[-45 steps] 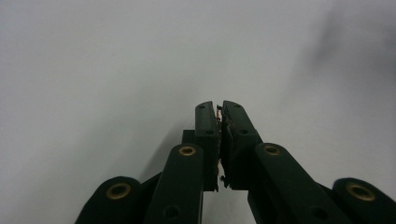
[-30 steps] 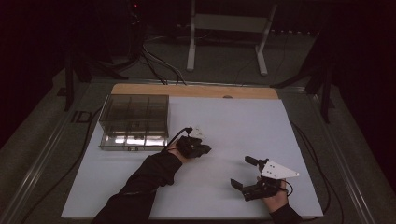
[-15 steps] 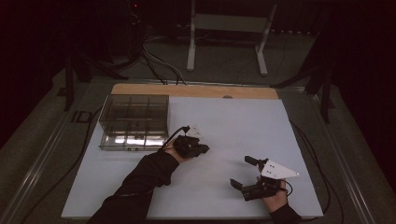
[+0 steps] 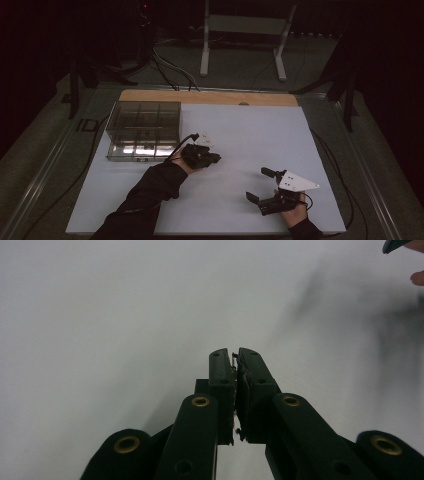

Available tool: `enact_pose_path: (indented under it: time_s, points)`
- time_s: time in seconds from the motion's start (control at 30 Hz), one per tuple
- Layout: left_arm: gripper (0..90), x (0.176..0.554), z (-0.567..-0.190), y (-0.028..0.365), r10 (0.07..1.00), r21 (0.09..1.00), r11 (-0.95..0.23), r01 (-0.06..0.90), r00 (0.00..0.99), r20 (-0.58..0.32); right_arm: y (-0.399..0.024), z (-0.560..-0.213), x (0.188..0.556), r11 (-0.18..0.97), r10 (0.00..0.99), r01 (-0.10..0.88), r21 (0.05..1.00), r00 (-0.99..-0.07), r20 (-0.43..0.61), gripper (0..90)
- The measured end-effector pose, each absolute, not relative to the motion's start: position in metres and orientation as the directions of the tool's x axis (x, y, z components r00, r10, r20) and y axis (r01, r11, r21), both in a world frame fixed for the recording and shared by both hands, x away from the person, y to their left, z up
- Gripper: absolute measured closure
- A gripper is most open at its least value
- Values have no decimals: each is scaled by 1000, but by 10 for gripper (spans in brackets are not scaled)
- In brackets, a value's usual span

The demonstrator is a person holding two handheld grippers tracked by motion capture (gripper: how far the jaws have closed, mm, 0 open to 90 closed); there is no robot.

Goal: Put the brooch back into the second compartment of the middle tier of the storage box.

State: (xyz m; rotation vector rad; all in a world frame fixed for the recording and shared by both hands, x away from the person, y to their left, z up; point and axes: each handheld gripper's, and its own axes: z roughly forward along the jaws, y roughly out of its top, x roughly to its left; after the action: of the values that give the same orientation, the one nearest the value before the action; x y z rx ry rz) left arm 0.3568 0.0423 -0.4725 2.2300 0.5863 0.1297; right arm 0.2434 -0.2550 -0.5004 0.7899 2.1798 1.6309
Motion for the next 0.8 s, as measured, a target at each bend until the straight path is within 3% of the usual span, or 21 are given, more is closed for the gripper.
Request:
enact_pose_path:
  time_s: [0.8]
  points:
    - [867, 351, -454, 68, 484, 748, -548, 374, 871, -81, -255, -500, 244, 206, 594, 240, 949, -801, 74, 0]
